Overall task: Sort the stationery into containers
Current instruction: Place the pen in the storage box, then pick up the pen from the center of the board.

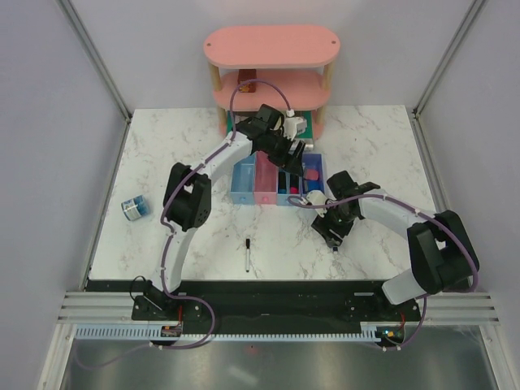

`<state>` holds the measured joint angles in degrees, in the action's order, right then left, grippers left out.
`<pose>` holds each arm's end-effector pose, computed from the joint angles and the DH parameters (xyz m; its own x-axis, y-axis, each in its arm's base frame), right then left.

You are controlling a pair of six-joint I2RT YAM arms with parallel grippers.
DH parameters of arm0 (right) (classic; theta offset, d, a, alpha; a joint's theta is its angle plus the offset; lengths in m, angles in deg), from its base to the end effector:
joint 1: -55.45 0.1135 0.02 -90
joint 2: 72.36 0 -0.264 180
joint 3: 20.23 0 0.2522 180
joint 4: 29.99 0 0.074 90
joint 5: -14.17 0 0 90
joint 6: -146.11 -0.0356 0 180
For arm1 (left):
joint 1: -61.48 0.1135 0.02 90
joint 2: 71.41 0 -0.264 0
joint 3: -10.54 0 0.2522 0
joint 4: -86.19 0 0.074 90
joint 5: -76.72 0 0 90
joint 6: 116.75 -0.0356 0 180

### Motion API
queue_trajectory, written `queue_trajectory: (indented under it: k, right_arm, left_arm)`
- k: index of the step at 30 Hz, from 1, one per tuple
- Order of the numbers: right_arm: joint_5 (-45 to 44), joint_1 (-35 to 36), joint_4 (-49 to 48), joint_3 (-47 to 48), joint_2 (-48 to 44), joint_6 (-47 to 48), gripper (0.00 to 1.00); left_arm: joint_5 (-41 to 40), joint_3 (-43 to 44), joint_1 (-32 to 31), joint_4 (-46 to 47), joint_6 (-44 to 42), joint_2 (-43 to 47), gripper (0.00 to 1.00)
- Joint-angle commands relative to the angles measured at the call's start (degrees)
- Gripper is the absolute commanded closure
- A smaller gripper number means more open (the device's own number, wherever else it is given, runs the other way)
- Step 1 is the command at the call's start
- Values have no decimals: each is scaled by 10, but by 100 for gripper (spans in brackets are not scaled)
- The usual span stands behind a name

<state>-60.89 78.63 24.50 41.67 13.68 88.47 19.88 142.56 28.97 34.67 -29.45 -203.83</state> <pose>0.2292 0.1081 0.1675 -0.5327 -0.7907 -0.3018 -0.8431 0.5268 0.1080 0.4232 -0.2928 0.2249 -0.6285 0.4473 -0.6364 0.7649 0.5041 -0.4010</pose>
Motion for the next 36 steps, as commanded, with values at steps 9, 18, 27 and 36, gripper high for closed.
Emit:
queue_trajectory:
  k: [9, 18, 27, 36]
  right_arm:
    - [-15, 19, -15, -9, 13, 10, 41]
    - [-25, 41, -35, -5, 46, 5, 59]
    - [-50, 48, -20, -1, 32, 11, 86]
    - [-73, 49, 52, 84, -56, 19, 86]
  left_arm:
    - [-61, -115, 9, -73, -167, 203, 10]
    - [-108, -424, -4, -88, -228, 329, 12]
    - [-132, -494, -27, -89, -255, 327, 15]
    - [-142, -492, -55, -94, -250, 312, 15]
